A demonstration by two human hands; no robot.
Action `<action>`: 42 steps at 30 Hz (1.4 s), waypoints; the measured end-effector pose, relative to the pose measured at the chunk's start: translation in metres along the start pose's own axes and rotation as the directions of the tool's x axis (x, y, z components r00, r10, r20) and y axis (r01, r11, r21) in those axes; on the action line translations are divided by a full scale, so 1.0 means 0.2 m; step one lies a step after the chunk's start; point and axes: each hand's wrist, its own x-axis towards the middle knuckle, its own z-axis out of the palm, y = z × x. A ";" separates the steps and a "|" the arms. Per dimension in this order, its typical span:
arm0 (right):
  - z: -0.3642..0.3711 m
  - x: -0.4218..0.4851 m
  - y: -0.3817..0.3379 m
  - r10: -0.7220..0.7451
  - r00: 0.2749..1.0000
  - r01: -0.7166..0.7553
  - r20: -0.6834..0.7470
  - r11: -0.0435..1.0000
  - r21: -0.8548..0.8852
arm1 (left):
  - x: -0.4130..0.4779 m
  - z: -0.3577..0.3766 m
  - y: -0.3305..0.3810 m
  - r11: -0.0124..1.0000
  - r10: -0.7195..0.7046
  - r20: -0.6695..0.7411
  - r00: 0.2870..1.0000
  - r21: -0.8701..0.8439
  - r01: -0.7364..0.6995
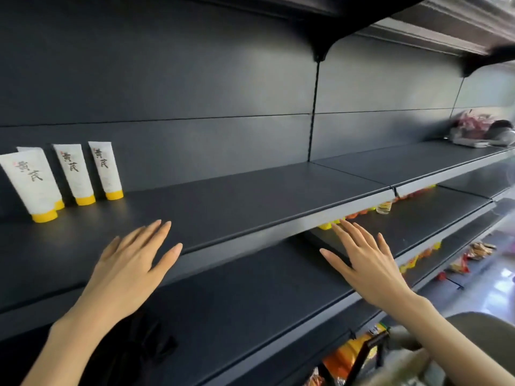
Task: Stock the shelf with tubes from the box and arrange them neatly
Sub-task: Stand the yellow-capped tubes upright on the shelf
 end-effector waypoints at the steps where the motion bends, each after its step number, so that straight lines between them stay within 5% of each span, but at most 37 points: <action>1: 0.01 -0.03 0.07 0.009 1.000 -0.009 0.005 1.000 0.001 | -0.01 0.03 0.07 1.000 0.017 0.003 1.000 -0.011 -0.017; 11: 0.18 -0.34 0.64 0.162 0.981 -0.166 0.104 0.986 0.023 | -0.11 0.35 0.71 0.952 0.287 0.006 0.958 -0.109 -0.285; 21: 0.46 -0.62 1.03 0.402 0.883 -0.417 0.244 0.909 0.014 | -0.04 0.83 1.08 0.865 0.492 0.217 0.843 -0.230 -0.445; 32: 1.06 -0.90 1.20 0.691 0.608 -0.755 0.391 0.656 0.014 | 0.12 1.45 1.36 0.784 0.621 0.472 0.626 -0.397 -0.478; 42: 1.60 -1.16 1.25 0.787 0.266 -0.963 0.556 0.236 0.128 | 0.09 1.88 1.50 0.773 0.630 0.620 0.467 -0.446 -0.451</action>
